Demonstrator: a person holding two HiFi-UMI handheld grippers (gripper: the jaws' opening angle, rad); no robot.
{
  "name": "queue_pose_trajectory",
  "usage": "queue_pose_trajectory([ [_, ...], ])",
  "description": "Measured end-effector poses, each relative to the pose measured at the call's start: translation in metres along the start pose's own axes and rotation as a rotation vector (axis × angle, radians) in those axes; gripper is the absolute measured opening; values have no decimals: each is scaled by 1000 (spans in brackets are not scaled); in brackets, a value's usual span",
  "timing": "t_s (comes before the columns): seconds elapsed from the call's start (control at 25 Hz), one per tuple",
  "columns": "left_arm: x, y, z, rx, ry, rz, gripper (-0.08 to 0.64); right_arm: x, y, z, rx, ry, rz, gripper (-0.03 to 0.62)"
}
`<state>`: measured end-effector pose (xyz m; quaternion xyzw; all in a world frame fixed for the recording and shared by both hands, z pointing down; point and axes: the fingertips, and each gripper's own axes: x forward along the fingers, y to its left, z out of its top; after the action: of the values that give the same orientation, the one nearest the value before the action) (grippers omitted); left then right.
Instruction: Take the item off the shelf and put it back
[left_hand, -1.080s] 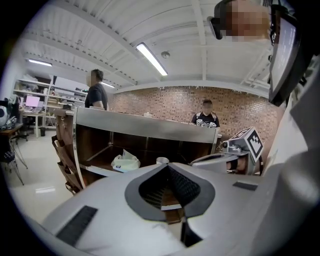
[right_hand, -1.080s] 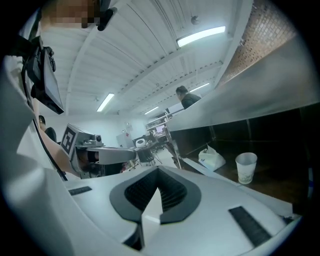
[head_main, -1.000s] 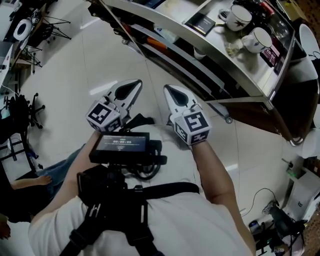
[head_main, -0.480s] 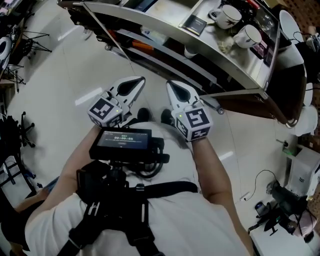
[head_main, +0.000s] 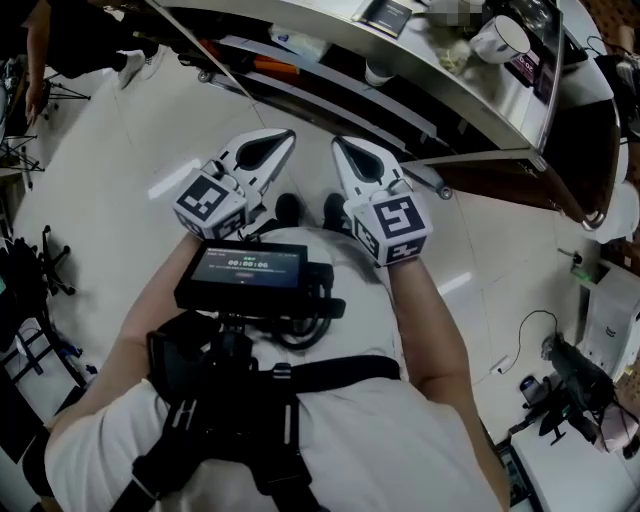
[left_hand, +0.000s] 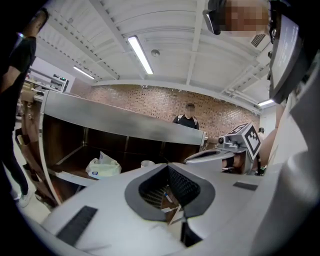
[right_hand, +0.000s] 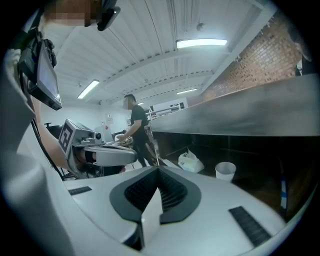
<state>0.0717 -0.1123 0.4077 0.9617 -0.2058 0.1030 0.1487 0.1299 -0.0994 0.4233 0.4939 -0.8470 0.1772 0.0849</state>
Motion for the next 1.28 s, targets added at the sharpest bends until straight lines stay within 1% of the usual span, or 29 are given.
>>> queue_pose_trajectory([
  [0.28, 2, -7, 7, 32, 7, -15, 0, -5, 0, 8, -10, -22, -8, 9],
  [0.68, 5, 1, 1, 6, 15, 22, 0, -1, 0, 3, -27, 15, 10, 8],
  [0.92, 3, 5, -5, 10, 20, 38, 0, 10, 5, 6, -57, 27, 32, 9],
  [1.28, 7, 17, 3, 7, 4, 58, 0, 17, -1, 11, -77, 45, 30, 9],
])
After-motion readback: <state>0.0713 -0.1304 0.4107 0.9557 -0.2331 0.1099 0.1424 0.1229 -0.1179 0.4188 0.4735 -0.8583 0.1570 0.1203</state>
